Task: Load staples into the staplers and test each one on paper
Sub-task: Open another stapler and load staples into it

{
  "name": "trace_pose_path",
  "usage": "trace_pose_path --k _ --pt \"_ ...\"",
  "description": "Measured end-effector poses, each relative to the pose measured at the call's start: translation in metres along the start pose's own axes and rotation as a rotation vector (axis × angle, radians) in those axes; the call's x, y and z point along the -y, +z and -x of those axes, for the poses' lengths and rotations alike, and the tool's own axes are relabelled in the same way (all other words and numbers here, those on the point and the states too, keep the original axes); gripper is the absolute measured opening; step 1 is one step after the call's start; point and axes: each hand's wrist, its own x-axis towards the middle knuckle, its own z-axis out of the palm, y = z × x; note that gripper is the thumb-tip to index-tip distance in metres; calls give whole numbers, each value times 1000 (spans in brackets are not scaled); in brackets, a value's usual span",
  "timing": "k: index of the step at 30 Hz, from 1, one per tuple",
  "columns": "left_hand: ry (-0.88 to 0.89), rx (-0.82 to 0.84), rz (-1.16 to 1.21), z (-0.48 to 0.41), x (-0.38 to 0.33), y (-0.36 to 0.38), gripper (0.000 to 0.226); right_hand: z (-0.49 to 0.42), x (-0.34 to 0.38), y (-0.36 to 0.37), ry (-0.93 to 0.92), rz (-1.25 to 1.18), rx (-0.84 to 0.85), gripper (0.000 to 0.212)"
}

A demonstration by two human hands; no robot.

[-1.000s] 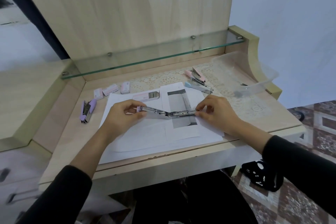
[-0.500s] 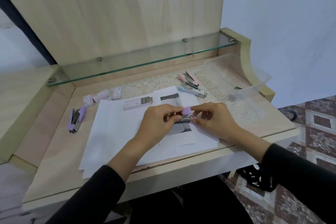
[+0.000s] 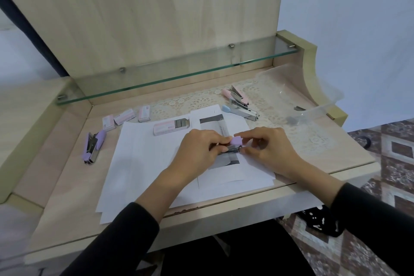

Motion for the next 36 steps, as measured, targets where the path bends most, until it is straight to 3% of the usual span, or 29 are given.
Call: trace_pose_path --k 6,9,11,16,21,25,30,36 --pt "-2 40 -28 0 1 0 22 0 0 2 -39 36 4 38" --pt "-48 69 89 -4 3 -9 24 -3 3 -1 -28 36 35 36" --pt "-89 70 179 -6 7 -20 27 -11 8 -6 16 0 50 31" --pt "-127 54 112 -7 21 -44 16 -50 34 -9 24 -30 20 17" --pt "-300 -91 -69 -10 61 -69 24 -95 54 15 26 159 257 15" --pt "-392 11 -197 -5 94 -67 47 -114 55 47 -1 423 506 22" --pt "-341 -58 -180 -5 107 -54 36 -129 54 66 -48 403 550 40" --pt "-330 -166 -107 -4 117 -45 31 -143 46 78 -100 350 552 13"
